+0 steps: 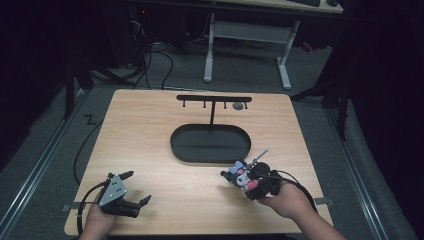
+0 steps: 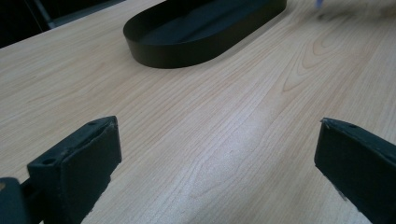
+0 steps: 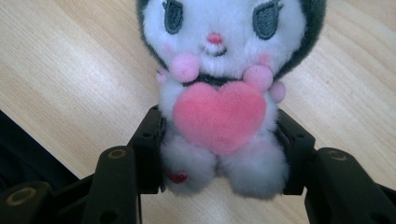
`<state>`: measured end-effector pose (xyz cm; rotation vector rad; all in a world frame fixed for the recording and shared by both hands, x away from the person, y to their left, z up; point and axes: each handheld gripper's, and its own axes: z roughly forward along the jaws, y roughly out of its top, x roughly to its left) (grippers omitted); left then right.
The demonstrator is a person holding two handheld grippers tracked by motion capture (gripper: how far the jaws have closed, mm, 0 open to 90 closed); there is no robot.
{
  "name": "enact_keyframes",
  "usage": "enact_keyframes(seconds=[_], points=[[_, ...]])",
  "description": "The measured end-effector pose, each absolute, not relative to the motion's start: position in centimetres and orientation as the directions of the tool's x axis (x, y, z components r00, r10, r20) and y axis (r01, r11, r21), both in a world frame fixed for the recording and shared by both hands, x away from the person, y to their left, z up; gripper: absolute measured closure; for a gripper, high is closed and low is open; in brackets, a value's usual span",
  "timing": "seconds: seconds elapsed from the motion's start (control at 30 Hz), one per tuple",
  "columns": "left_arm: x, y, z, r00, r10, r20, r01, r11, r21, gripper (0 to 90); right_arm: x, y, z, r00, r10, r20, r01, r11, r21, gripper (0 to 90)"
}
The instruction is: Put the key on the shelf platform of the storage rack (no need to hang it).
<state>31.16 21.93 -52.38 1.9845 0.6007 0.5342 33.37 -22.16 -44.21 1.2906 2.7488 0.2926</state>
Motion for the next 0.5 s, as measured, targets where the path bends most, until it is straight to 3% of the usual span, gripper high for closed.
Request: enact_keyframes(seconds=[0.5], points=[[32.3,21.3,-52.5,0.767,0.630,0.121,0.191,-0.404,0.895,4.5,35.0,-22.6,-42.6,-0.602,0.798,0.019,0.775,0.578,0.256,47.6]])
